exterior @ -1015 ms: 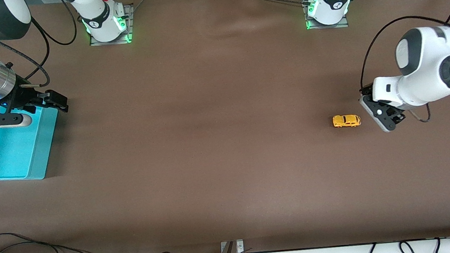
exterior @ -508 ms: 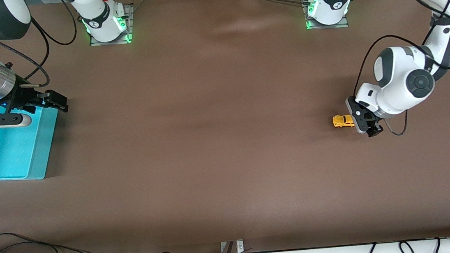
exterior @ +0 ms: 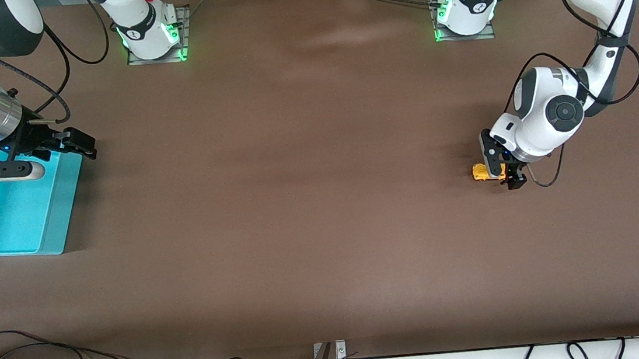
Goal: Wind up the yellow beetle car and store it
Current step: 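Lower the left gripper over the yellow car and close on it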
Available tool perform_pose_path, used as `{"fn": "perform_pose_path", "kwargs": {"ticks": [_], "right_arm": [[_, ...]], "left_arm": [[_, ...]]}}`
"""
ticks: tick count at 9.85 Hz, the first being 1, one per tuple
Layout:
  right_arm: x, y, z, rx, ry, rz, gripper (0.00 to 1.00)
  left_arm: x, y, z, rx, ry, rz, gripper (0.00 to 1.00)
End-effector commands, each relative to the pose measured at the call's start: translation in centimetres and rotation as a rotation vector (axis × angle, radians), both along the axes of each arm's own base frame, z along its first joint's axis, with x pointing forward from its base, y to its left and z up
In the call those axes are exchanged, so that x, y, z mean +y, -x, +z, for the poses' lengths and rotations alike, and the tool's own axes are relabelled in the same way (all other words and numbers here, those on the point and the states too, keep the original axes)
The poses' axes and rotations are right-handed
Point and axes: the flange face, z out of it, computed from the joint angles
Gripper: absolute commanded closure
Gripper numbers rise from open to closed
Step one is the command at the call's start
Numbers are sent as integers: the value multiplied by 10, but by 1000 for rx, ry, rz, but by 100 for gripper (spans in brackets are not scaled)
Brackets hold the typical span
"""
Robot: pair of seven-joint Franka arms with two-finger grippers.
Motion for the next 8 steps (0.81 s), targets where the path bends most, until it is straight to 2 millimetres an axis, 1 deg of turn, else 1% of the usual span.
{"fn": "perform_pose_path", "kwargs": {"ticks": [1, 2, 3, 4, 5, 6, 8], "right_arm": [[-1, -2, 5, 5, 10, 12, 0], [-1, -2, 6, 4, 10, 12, 0], [-1, -2, 5, 5, 10, 12, 0], [-1, -2, 6, 4, 10, 11, 0], [-1, -2, 5, 5, 10, 11, 0], [-1, -2, 6, 4, 9, 12, 0], [-1, -2, 5, 5, 9, 12, 0]], "left_arm": [[7, 2, -14, -29, 3, -68, 0], [11, 1, -16, -36, 6, -65, 1], [10, 1, -18, -35, 7, -63, 6], [10, 2, -19, -33, 7, -65, 27], [4, 2, -19, -34, 12, -75, 52], [-2, 2, -17, -36, 17, -81, 73], [-4, 2, -17, -34, 22, -83, 89]]}}
